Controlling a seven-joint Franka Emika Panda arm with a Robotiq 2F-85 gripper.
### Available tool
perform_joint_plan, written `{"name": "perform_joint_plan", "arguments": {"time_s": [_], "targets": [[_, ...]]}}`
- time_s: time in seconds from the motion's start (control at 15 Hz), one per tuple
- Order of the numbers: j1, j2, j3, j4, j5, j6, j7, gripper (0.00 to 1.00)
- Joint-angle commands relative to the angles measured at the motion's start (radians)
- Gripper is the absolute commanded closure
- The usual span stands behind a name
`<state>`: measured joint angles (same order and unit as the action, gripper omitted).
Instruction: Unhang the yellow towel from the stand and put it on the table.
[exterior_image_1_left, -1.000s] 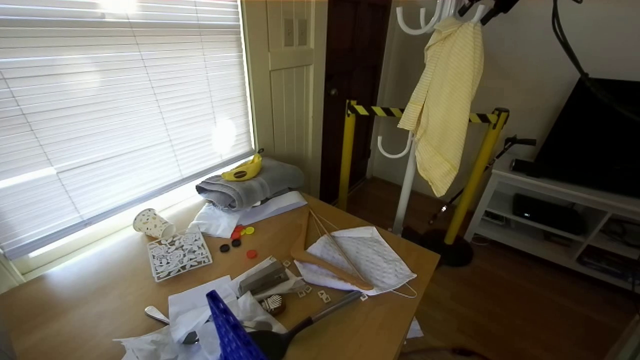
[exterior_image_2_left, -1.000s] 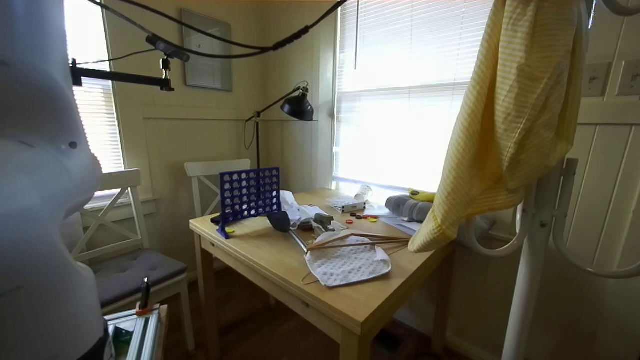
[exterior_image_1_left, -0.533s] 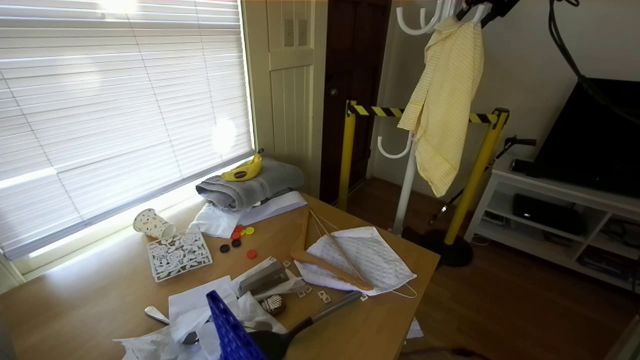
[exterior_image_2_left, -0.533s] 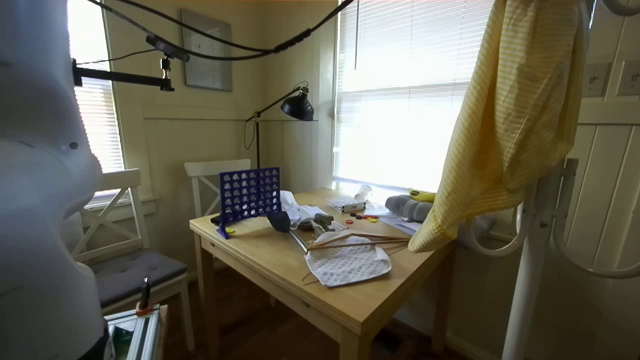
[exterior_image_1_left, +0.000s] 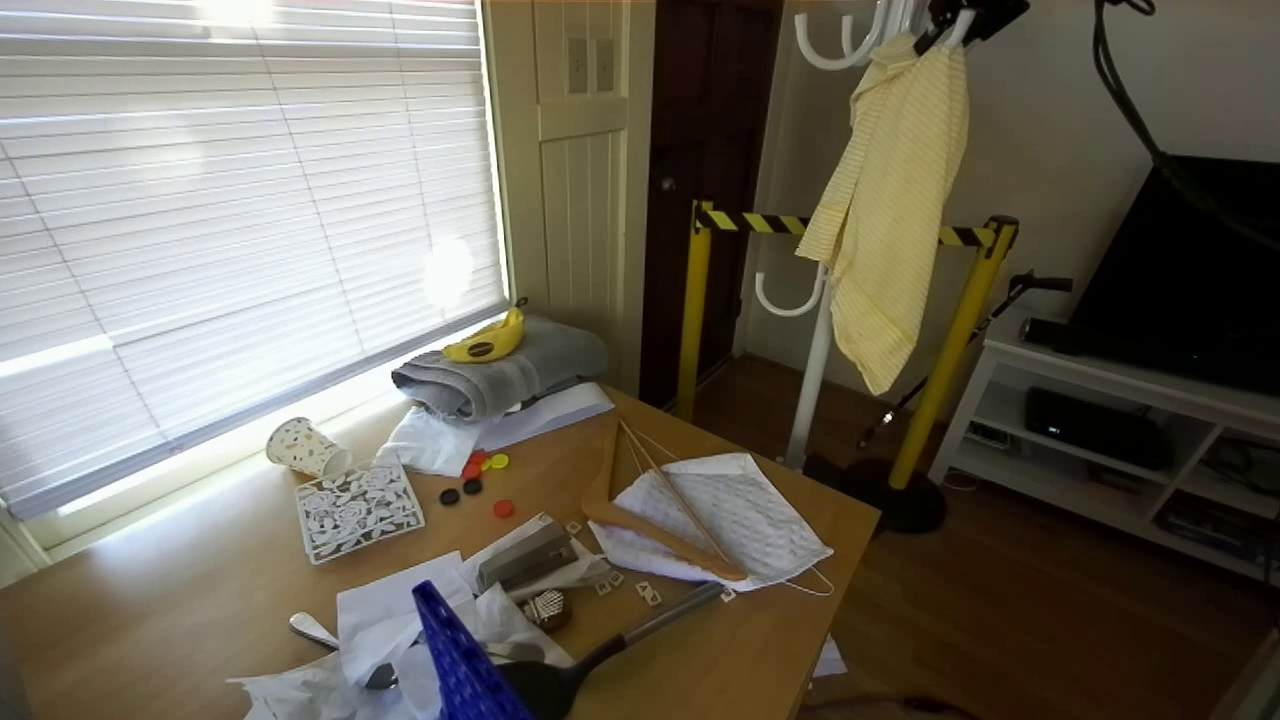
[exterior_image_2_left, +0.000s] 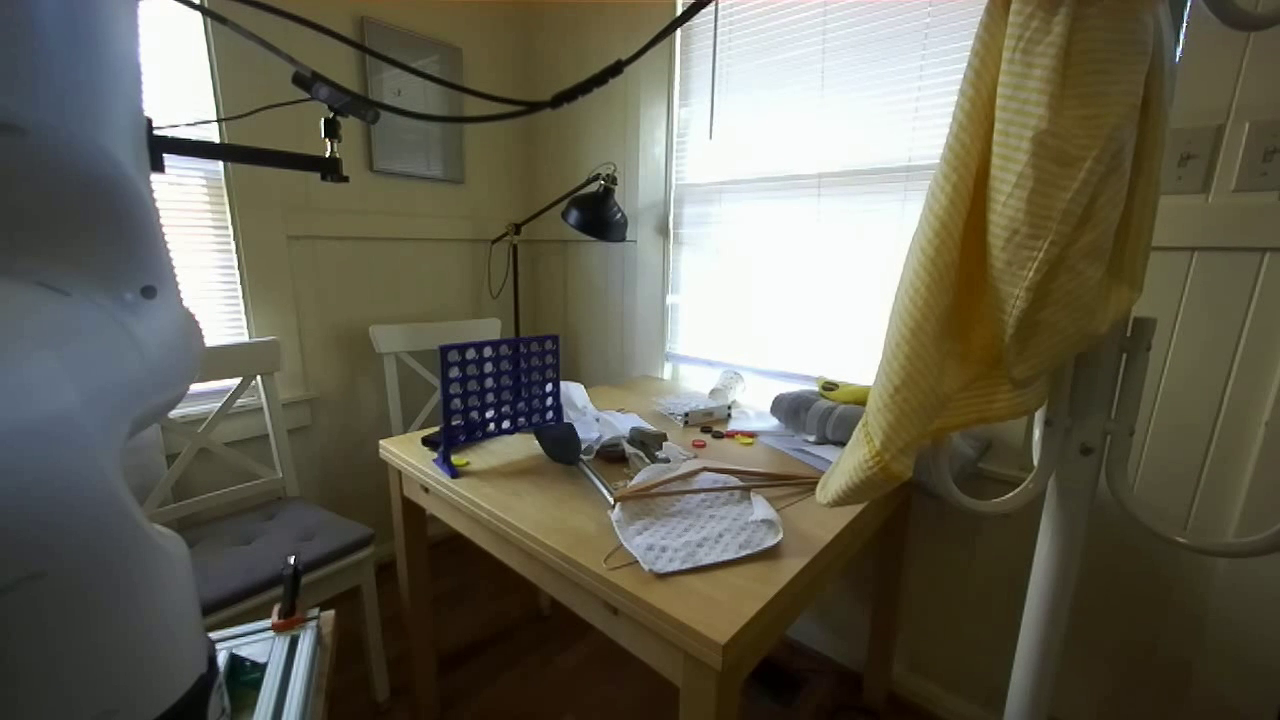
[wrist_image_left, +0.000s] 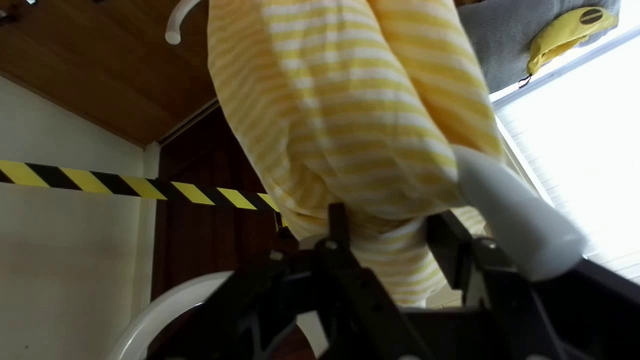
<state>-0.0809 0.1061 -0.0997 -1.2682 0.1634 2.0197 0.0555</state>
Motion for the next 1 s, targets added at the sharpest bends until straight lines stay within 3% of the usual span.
{"name": "perform_joint_plan", "arguments": {"time_s": [0.0, 0.2, 0.6, 0.93], "targets": [[0.003, 0.023, -0.002, 0.038, -0.016, -0.029, 0.033, 0.85], [0.007, 0.023, -0.001, 0.043, -0.019, -0.027, 0.043, 1.00], [0.011, 0.001, 0.007, 0.083, -0.001, 0.004, 0.021, 0.99], [0.038, -0.054, 0.048, 0.146, 0.025, 0.103, -0.058, 0.98]]}}
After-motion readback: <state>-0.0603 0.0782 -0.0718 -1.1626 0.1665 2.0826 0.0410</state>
